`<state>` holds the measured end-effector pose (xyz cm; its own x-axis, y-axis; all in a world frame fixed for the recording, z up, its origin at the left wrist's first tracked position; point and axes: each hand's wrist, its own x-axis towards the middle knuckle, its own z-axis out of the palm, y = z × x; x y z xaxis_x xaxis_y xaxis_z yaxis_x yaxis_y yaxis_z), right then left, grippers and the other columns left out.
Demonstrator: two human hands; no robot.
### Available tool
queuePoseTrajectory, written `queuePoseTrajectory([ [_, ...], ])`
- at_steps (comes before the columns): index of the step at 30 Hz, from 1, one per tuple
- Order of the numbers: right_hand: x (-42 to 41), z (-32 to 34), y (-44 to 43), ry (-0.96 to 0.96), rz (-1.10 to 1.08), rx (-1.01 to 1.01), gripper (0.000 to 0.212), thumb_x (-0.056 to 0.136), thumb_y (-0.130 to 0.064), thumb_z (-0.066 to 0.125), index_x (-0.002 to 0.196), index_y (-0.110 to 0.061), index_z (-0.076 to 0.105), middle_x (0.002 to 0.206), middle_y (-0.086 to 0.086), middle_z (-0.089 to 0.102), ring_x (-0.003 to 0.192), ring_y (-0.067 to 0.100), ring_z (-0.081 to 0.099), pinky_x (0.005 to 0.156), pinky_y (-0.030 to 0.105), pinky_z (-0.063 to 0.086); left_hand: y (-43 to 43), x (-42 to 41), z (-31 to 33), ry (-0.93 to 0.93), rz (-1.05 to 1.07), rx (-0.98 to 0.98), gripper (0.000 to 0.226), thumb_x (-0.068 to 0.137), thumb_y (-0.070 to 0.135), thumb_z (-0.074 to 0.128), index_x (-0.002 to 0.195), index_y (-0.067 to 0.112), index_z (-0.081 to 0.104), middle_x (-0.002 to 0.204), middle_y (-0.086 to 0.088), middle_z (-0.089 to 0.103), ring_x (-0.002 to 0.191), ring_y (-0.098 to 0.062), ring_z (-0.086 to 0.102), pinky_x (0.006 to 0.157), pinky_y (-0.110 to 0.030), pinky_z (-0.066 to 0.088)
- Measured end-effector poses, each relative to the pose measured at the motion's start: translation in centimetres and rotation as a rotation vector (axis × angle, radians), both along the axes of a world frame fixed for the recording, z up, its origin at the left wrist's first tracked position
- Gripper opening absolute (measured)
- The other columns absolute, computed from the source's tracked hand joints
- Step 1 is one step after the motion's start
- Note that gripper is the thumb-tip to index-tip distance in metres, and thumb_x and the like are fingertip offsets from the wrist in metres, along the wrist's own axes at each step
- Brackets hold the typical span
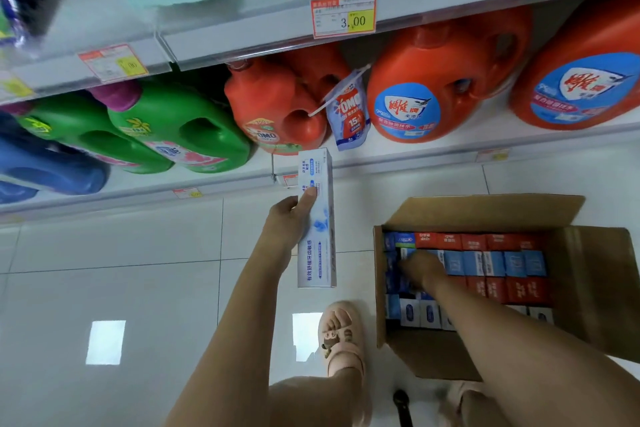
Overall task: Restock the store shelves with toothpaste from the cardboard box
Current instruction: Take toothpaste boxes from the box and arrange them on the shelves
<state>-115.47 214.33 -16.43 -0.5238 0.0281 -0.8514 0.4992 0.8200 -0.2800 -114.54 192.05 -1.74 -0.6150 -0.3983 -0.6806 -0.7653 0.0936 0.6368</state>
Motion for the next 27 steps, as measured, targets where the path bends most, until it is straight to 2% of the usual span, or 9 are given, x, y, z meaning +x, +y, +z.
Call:
queuePoseTrajectory([
  [2, 0.0, -0.1, 0.0, 0.012, -0.043, -0.018, 0.025, 0.093, -0.025, 0.057, 0.072, -0.015, 0.05, 0.093, 0.015, 0.064, 0.087, 0.028, 0.063, 0.078, 0.036, 0.053, 0.0, 0.2, 0.1, 0.008, 0.0, 0.054, 0.044, 0.095, 0.048, 0.048, 0.093, 0.007, 0.064, 0.09, -0.015, 0.072, 0.08, -0.03, 0.071, 0.081, -0.043, 0.056],
  [7, 0.1, 0.3, -0.3, 0.035, -0.055, -0.038, 0.018, 0.091, -0.022, 0.061, 0.093, -0.005, 0.056, 0.096, 0.016, 0.061, 0.082, 0.024, 0.057, 0.069, 0.031, 0.046, 0.4, 0.2, 0.9, 0.006, 0.222, 0.25, 0.043, 0.097, 0.051, 0.039, 0.092, 0.017, 0.064, 0.074, -0.009, 0.068, 0.064, -0.021, 0.064, 0.064, -0.033, 0.053],
  [9, 0.1, 0.3, -0.5, 0.056, -0.08, -0.029, 0.012, 0.091, -0.015, 0.06, 0.087, -0.006, 0.053, 0.093, 0.014, 0.059, 0.082, 0.023, 0.055, 0.069, 0.031, 0.044, 0.5, 0.2, 1.1, 0.072, 0.27, 0.352, 0.047, 0.093, 0.059, 0.038, 0.102, 0.02, 0.064, 0.075, -0.007, 0.068, 0.066, -0.019, 0.063, 0.065, -0.032, 0.052],
  [11, 0.2, 0.0, -0.6, 0.061, -0.098, 0.002, 0.018, 0.091, -0.009, 0.058, 0.075, -0.01, 0.049, 0.089, 0.013, 0.057, 0.078, 0.022, 0.053, 0.069, 0.031, 0.044, 0.6, 0.0, 1.1, 0.124, 0.184, 0.374, 0.053, 0.085, 0.065, 0.042, 0.102, 0.02, 0.062, 0.072, -0.004, 0.065, 0.064, -0.015, 0.061, 0.062, -0.028, 0.052],
  [14, 0.2, 0.1, -0.5, 0.102, -0.085, 0.011, 0.022, 0.093, -0.011, 0.056, 0.072, -0.013, 0.048, 0.089, 0.013, 0.06, 0.076, 0.023, 0.055, 0.067, 0.031, 0.043, 0.7, -0.3, 1.0, 0.154, 0.199, 0.428, 0.043, 0.078, 0.055, 0.058, 0.096, 0.016, 0.06, 0.069, -0.003, 0.06, 0.058, -0.013, 0.056, 0.058, -0.022, 0.05],
  [16, 0.1, 0.1, -0.3, 0.124, -0.022, 0.034, 0.013, 0.092, -0.014, 0.058, 0.082, -0.006, 0.055, 0.093, 0.014, 0.062, 0.084, 0.027, 0.059, 0.069, 0.03, 0.043, 0.5, -0.4, 0.7, 0.172, 0.321, 0.554, 0.036, 0.083, 0.044, 0.061, 0.105, 0.015, 0.06, 0.073, -0.004, 0.062, 0.062, -0.015, 0.058, 0.063, -0.025, 0.051],
  [20, -0.7, 1.3, 0.1, 0.145, 0.053, 0.061, 0.02, 0.084, -0.022, 0.07, 0.092, -0.005, 0.061, 0.094, 0.011, 0.065, 0.081, 0.022, 0.059, 0.069, 0.029, 0.047, 0.4, -0.5, 0.9, 0.272, 0.461, 0.84, 0.05, 0.088, 0.039, 0.056, 0.13, 0.013, 0.053, 0.089, -0.01, 0.063, 0.076, -0.022, 0.061, 0.072, -0.034, 0.054],
  [25, -1.7, 5.3, 1.4, 0.149, 0.12, 0.131, 0.027, 0.081, -0.028, 0.072, 0.073, -0.013, 0.052, 0.08, 0.004, 0.059, 0.073, 0.018, 0.058, 0.065, 0.03, 0.049, 1.3, -0.8, 1.7, 0.23, 0.396, 1.009, 0.08, 0.081, 0.061, 0.056, 0.136, 0.004, 0.048, 0.086, -0.005, 0.064, 0.068, -0.017, 0.061, 0.065, -0.03, 0.055],
  [27, -2.0, 7.8, 2.4, 0.17, 0.122, 0.128, 0.03, 0.082, -0.03, 0.071, 0.072, -0.013, 0.049, 0.077, 0.003, 0.056, 0.068, 0.015, 0.053, 0.058, 0.028, 0.044, 2.4, -0.8, 2.5, 0.263, 0.374, 1.037, 0.088, 0.073, 0.065, 0.058, 0.132, 0.0, 0.049, 0.081, -0.004, 0.064, 0.066, -0.015, 0.062, 0.065, -0.028, 0.056],
])
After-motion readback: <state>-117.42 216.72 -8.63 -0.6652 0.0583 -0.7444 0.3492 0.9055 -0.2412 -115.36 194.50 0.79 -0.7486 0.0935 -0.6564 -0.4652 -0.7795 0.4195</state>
